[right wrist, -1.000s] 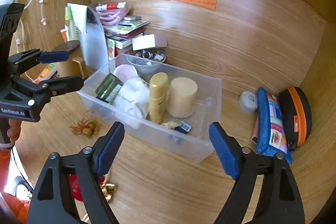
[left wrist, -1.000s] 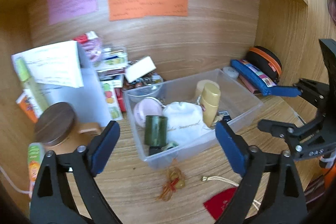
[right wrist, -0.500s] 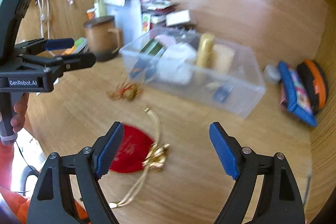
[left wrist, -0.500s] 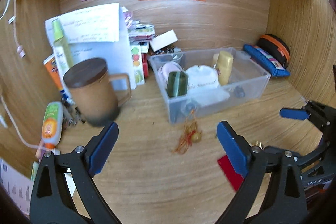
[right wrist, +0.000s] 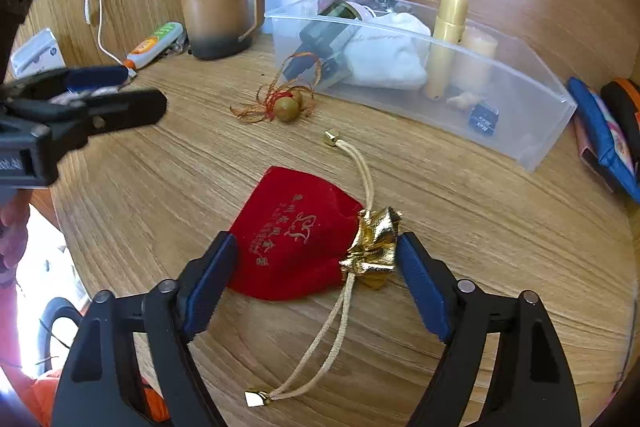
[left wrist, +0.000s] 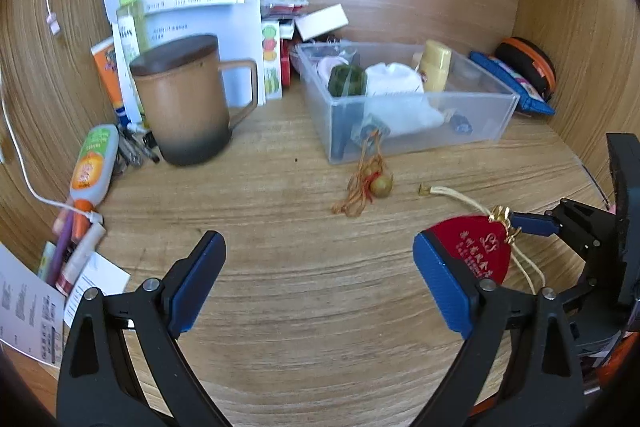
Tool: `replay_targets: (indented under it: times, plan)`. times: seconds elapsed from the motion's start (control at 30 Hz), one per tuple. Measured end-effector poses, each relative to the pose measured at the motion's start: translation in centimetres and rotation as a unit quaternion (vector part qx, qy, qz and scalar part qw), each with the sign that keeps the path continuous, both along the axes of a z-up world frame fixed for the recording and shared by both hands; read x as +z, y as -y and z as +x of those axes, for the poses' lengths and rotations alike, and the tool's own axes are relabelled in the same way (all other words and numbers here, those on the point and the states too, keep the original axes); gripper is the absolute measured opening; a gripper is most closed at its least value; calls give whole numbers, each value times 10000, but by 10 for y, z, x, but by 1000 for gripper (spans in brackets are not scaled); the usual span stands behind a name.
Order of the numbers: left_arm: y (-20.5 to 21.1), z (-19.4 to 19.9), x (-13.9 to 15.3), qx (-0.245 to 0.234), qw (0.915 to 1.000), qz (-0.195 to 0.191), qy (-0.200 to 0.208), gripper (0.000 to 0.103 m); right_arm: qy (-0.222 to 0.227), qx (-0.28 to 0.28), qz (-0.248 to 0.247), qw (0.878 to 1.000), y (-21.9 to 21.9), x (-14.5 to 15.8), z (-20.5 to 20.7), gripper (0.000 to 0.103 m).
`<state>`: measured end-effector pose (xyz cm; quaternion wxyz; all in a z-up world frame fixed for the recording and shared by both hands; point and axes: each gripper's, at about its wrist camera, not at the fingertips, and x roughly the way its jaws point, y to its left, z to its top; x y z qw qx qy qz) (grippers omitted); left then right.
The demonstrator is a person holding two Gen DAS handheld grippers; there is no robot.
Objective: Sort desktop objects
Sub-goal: 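Withdraw the left tool and move the right tool to the red pouch, then grasp the red pouch by its gold bell with the right tool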
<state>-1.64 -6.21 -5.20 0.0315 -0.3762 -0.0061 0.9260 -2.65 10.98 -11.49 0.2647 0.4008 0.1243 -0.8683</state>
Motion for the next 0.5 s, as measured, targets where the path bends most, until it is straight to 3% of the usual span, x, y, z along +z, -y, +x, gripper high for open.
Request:
replay_targets:
  times: [0.23,0.5]
  plan:
    - [-14,-22,-13,-175,9994,-93,272,96,185,43,-397,9990,-12,1,-8,27]
    - [-34,-57,-18,-424,9975,-253,500,96,-146,-325,-534,9979,-45,23,-20,25]
